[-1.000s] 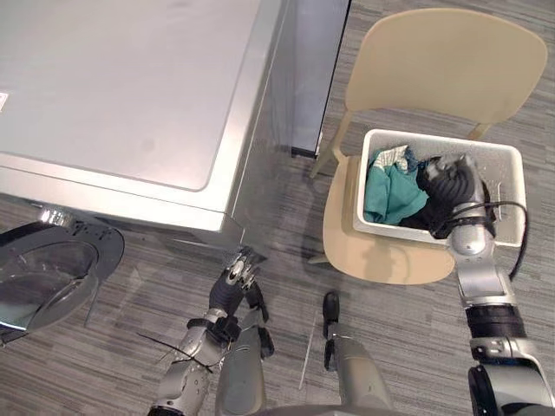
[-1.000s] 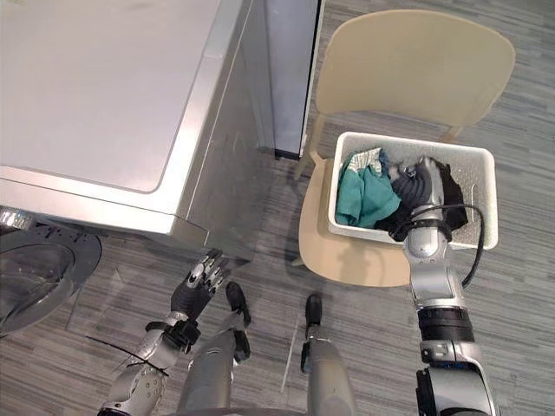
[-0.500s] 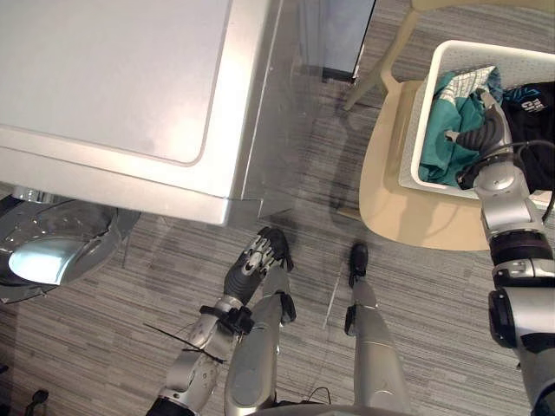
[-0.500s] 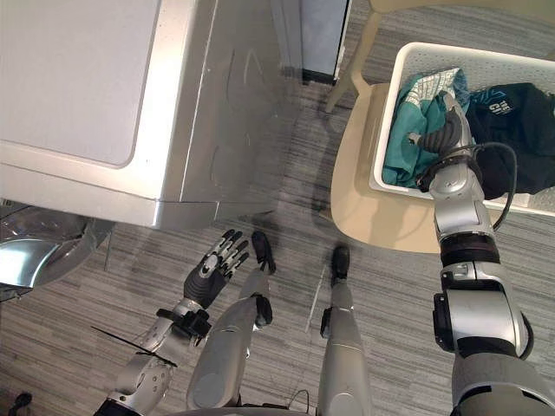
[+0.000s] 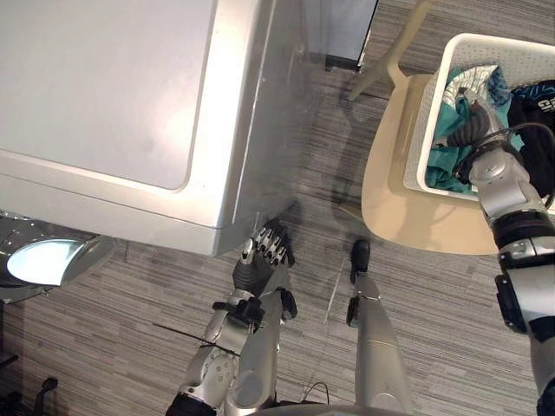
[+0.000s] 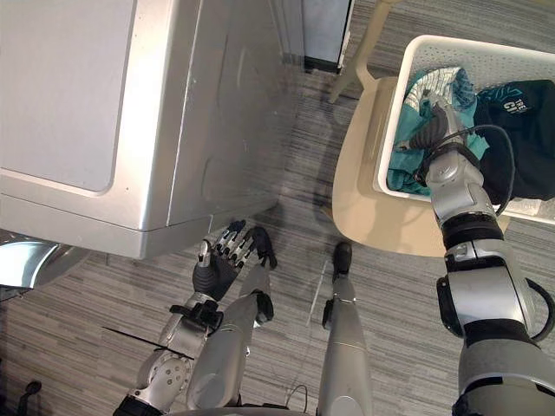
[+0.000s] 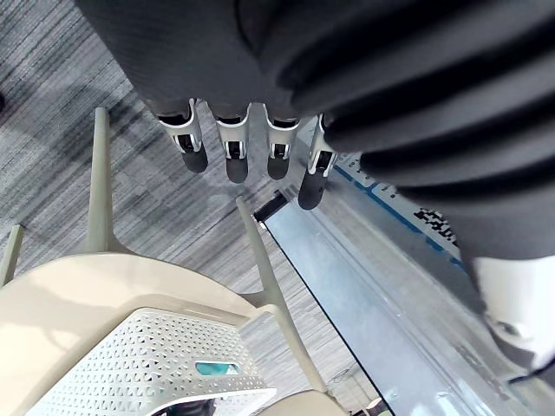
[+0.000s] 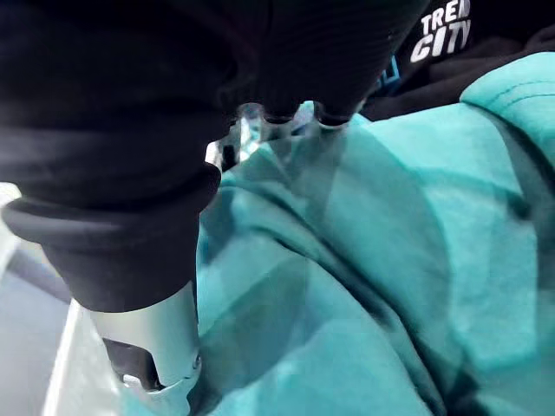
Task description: Pick up the laundry basket with both hands and put the clothes into the washing machine.
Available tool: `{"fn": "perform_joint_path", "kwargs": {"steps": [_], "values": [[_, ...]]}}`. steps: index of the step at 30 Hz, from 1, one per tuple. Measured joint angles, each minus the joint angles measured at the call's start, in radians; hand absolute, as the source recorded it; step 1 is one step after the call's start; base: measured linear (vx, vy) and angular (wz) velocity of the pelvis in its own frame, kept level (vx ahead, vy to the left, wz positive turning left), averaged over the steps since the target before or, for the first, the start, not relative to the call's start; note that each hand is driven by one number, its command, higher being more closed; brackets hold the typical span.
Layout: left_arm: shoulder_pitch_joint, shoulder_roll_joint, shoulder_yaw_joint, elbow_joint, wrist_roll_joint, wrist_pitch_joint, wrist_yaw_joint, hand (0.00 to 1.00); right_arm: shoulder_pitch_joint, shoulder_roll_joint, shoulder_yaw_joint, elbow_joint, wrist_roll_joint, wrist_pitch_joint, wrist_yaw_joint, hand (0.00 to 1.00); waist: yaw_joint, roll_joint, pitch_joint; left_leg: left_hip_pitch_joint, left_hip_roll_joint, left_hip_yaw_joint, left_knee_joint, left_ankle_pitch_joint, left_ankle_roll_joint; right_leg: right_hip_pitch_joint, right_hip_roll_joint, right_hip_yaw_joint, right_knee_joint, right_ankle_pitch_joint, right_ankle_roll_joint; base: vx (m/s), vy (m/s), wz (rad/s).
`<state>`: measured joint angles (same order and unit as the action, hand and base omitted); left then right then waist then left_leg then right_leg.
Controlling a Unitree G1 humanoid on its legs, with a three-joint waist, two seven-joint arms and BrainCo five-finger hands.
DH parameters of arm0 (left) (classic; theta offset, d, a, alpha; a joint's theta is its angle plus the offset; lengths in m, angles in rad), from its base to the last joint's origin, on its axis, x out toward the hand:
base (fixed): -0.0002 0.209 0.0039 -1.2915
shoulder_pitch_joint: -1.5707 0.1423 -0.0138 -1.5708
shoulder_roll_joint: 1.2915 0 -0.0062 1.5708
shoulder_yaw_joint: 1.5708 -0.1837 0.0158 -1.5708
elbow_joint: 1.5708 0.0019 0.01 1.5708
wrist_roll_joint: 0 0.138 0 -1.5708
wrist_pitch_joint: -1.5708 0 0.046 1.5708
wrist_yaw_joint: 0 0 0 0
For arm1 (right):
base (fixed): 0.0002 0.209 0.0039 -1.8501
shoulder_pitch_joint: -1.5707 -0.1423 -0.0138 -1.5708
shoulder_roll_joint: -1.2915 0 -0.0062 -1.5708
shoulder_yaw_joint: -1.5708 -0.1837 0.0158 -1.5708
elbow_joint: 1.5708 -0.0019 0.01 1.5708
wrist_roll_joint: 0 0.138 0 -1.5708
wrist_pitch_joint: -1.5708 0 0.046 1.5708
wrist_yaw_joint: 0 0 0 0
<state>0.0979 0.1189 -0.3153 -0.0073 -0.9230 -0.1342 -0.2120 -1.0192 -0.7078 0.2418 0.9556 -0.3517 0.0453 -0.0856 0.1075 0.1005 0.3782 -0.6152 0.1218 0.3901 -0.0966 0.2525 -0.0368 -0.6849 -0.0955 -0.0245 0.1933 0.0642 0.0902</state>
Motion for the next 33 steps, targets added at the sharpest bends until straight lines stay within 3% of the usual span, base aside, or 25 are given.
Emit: {"fn": "perform_joint_path", "kwargs": {"steps": [2, 8, 9, 19, 24, 28, 33], "values": [[-0.002, -0.017, 0.003, -0.001, -0.009, 0.0, -0.002, 0.0, -0.034, -0.033, 0.046, 0.065, -0.038, -0.001, 0.002, 0.0, 0.017, 0.004, 0.002, -0.016, 0.0, 0.011, 0.0, 0.0, 0.0, -0.021, -0.003, 0.0, 0.007, 0.0, 0.0, 0.0, 0.0, 0.0], [-0.002, -0.058, 0.003, -0.001, -0.008, 0.0, -0.004, 0.0, -0.109, -0.06, 0.155, 0.157, -0.091, -0.005, 0.001, 0.0, 0.02, 0.006, 0.001, -0.039, -0.006, 0.026, 0.001, 0.0, 0.0, -0.047, -0.012, 0.0, 0.017, -0.001, 0.002, 0.0, -0.005, 0.02], [-0.002, -0.066, 0.003, -0.001, -0.008, 0.001, -0.004, 0.0, -0.126, -0.063, 0.182, 0.179, -0.092, -0.005, 0.0, 1.0, 0.022, 0.006, 0.001, -0.042, -0.007, 0.028, 0.001, 0.0, 0.0, -0.053, -0.013, 0.002, 0.019, -0.001, 0.002, 0.0, 0.0, 0.0], [-0.019, -0.156, 0.005, -0.006, -0.007, 0.009, -0.004, 0.0, -0.217, -0.143, 0.211, 0.199, -0.124, 0.003, -0.091, 1.0, 0.077, 0.041, -0.02, -0.108, -0.011, 0.053, 0.001, 0.002, -0.001, -0.153, -0.017, 0.024, 0.066, -0.004, 0.006, 0.0, -0.003, -0.01], [-0.023, -0.168, 0.004, 0.011, -0.007, 0.009, -0.003, 0.0, -0.192, -0.133, 0.202, 0.198, -0.094, 0.005, -0.11, 1.0, 0.076, 0.058, -0.032, -0.107, -0.014, 0.052, 0.002, 0.011, -0.012, -0.16, -0.021, 0.024, 0.093, -0.022, 0.008, 0.01, -0.023, 0.05], [-0.032, -0.167, 0.002, 0.038, -0.007, 0.012, -0.001, 0.0, -0.108, -0.125, 0.128, 0.132, -0.173, 0.01, -0.168, 1.0, 0.076, 0.074, -0.044, -0.094, -0.019, 0.053, 0.002, 0.011, -0.012, -0.16, -0.027, 0.026, 0.119, -0.038, 0.008, 0.01, -0.036, 0.03], [-0.05, -0.154, -0.031, 0.048, -0.007, 0.002, 0.019, 0.0, 0.018, -0.123, 0.029, 0.049, -0.178, 0.035, -0.214, 1.0, 0.07, 0.077, -0.046, -0.058, -0.019, 0.041, 0.002, 0.032, -0.007, -0.128, -0.031, 0.011, 0.144, -0.056, 0.003, -0.01, -0.046, 0.07]]}}
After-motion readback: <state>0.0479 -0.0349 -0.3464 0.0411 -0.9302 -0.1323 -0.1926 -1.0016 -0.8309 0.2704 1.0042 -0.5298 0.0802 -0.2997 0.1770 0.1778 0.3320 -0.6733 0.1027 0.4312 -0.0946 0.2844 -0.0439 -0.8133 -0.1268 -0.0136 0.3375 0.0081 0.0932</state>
